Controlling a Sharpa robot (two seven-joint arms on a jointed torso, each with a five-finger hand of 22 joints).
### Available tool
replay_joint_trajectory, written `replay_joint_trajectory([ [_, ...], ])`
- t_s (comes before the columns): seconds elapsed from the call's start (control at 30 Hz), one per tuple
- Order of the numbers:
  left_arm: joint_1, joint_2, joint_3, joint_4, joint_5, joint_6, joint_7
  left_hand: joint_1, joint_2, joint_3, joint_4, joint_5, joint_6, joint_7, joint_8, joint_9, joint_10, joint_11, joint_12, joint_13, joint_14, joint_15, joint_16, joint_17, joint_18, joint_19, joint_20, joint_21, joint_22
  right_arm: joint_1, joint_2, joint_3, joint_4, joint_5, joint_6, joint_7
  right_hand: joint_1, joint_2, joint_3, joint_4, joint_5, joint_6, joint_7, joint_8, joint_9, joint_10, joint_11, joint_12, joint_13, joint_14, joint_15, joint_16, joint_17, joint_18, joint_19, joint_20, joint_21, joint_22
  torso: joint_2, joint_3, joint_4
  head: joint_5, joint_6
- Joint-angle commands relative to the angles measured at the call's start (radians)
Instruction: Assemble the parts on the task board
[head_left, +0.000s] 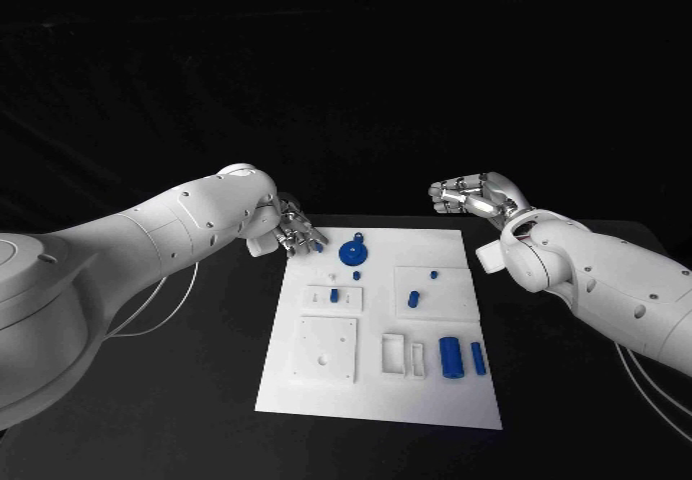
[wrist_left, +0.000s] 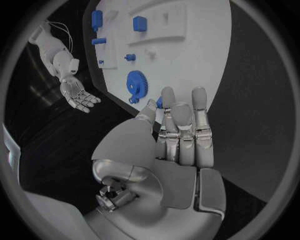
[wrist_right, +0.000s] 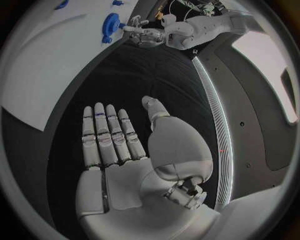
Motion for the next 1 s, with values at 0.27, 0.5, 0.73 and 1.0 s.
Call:
replay_joint_trajectory([
  [0.27,-0.006,-0.003,-0.003,0.012,0.007,0.021,0.000,0.034,0.017,0.034,-0.048,0.064,-0.002,-0.017,0.039,0.063,0.034,-0.003,-0.003,-0.005,-0.005,-0.004,0.012,0.003,-0.011,-0.004,-0.006,0.018,0.019,0.000,0.001,0.000,-0.001,-0.001,0.022,0.003,0.002,0.000,-0.005,0.003,0.007,-0.004,0.002,-0.004,-0.001,-0.007,0.001,-0.002,-0.001,-0.009,0.001,-0.007,-0.002,0.019,-0.007,0.002,0.001,-0.001,0.000,-0.0001,0.0010,0.001,0.001],
  [0.5,-0.006,-0.009,-0.002,0.019,0.008,0.004,-0.005,-0.005,0.009,0.115,-0.097,0.209,-0.011,-0.016,0.065,0.162,0.036,-0.004,-0.003,-0.010,-0.003,-0.005,0.014,0.005,-0.006,-0.011,-0.006,0.040,0.019,0.000,0.000,0.000,-0.002,-0.001,0.023,0.002,0.002,0.000,-0.005,0.003,0.007,-0.004,0.002,-0.004,-0.001,-0.007,0.001,-0.002,-0.001,-0.009,0.001,-0.007,-0.002,0.019,-0.007,0.002,0.001,-0.001,0.000,-0.0025,0.0012,0.002,0.002],
  [0.73,-0.006,-0.023,-0.002,0.041,0.032,-0.030,-0.014,-0.042,-0.008,0.160,-0.115,0.278,-0.003,-0.023,0.084,0.259,0.037,-0.007,0.002,-0.011,0.000,-0.009,0.013,0.007,-0.006,-0.015,-0.009,0.055,0.019,0.000,-0.003,0.000,0.000,-0.001,0.021,0.002,0.002,0.000,-0.006,0.006,0.008,-0.006,0.003,-0.004,-0.001,-0.008,0.001,-0.002,-0.001,-0.010,0.002,-0.007,-0.002,0.019,-0.011,0.002,0.001,-0.001,-0.001,-0.0002,0.0025,0.002,0.000],
  [1.0,-0.001,-0.070,-0.001,0.126,0.085,-0.074,-0.038,-0.063,-0.024,0.182,-0.119,0.314,0.023,-0.031,0.073,0.318,0.039,-0.010,0.008,-0.011,0.002,-0.012,0.015,0.010,-0.008,-0.018,-0.013,0.067,0.018,0.000,-0.011,0.000,0.002,-0.001,0.020,0.002,0.004,-0.001,-0.007,0.007,0.009,-0.005,0.003,-0.004,-0.001,-0.008,0.001,-0.002,-0.001,-0.012,0.002,-0.007,-0.002,0.019,-0.015,0.003,0.000,-0.001,-0.001,-0.0009,0.0026,0.006,0.000],
])
